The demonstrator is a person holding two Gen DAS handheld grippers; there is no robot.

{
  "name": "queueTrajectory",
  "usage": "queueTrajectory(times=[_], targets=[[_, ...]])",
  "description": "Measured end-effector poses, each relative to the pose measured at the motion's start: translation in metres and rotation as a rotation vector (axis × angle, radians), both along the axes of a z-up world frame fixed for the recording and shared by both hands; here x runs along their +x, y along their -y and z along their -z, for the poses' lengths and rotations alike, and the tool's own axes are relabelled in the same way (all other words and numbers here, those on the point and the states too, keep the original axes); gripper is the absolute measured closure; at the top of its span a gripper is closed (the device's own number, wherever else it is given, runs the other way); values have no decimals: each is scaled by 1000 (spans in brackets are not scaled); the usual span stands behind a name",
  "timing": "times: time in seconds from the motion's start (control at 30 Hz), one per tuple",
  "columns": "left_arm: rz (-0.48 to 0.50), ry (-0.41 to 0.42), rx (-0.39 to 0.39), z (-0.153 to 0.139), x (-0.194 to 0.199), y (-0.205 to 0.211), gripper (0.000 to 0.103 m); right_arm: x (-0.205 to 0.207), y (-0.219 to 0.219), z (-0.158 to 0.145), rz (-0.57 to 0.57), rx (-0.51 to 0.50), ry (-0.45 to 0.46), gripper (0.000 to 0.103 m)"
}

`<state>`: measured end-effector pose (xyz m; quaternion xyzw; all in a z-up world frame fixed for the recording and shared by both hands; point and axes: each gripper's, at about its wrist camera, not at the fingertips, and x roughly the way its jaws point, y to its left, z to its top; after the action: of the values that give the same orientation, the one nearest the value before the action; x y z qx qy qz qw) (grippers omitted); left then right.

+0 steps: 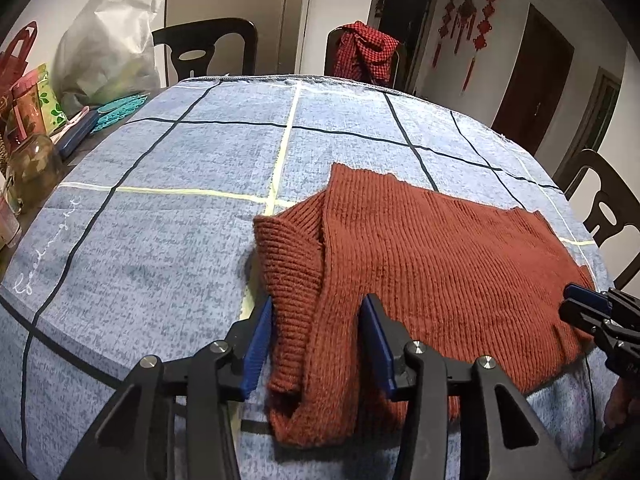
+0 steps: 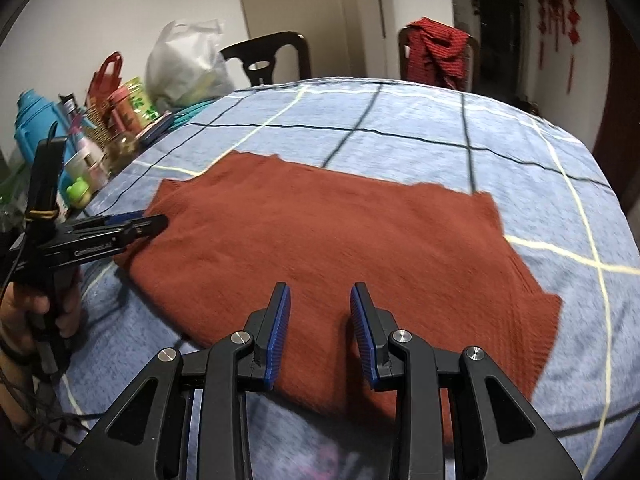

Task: Fold small clothes
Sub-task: 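Grasp the other side edge of the sweater with the left gripper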

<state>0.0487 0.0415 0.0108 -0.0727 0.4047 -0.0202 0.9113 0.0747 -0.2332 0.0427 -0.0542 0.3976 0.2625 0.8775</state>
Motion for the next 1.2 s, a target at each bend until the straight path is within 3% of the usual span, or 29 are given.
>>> queueTrajectory(times=[0.4,0.57,0.7,0.93,1.2], targets=[[17,-14,-23,4,14,1,47,23,-27,10,-39,-19,-13,72],[22,-20,-71,7,18,-4,46,38,-27,12,-21,4,-32,72],[30,-14,-116,7,17,-9,46,26,-28,8,-40,8,-32,72],[80,-35,-260,9,4,-15,60,-16,-8,11,-78,40,-53,72],[70,-63,-362,9,4,-22,83,-18,19,9,-23,87,-69,72]])
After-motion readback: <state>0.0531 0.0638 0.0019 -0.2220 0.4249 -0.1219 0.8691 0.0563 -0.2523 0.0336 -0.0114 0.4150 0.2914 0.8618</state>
